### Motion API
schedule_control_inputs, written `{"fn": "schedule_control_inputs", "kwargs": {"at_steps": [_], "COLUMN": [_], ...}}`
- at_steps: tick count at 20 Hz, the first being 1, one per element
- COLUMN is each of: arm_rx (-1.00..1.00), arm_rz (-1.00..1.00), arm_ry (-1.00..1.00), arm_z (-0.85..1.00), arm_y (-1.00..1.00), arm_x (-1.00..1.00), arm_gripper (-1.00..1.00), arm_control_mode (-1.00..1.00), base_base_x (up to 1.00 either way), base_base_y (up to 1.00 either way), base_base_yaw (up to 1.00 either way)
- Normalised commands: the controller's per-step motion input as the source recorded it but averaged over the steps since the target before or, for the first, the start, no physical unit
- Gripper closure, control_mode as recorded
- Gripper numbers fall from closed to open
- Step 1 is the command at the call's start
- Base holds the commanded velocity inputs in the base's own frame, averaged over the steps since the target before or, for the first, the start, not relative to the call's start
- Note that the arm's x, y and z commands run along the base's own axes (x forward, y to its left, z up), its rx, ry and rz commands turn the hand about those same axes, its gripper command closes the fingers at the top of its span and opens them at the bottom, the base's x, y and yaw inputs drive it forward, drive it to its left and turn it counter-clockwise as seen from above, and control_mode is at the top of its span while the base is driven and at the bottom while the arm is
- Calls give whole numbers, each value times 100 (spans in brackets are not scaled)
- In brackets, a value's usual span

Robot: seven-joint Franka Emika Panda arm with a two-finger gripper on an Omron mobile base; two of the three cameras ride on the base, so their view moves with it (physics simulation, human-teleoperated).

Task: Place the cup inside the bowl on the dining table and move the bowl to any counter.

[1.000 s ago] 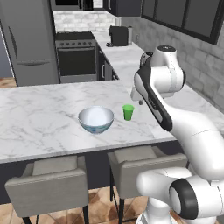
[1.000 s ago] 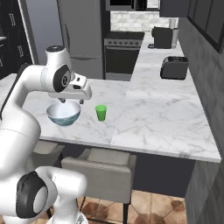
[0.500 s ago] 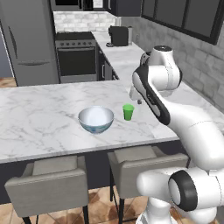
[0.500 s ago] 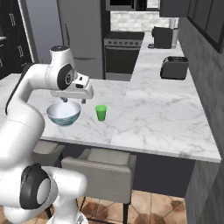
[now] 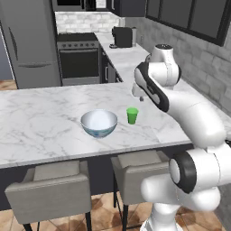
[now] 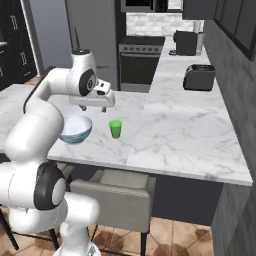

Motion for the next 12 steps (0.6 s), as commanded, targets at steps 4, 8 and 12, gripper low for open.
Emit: {"fn": "schedule_control_inputs", "kwargs": {"at_steps": [4,8,12], "arm_rx": [5,5,0], "arm_rz": [0,0,0], "arm_ry": [0,0,0], "arm_z": [-1,-5,-2], "arm_y": [-6,-1,-1], "arm_x": [41,45,45], "arm_gripper": [-100,-100,-100], "arm_control_mode": [-100,-100,-100], "base_base_x": [0,0,0], "base_base_y": [0,0,0], "base_base_yaw": [0,0,0]}}
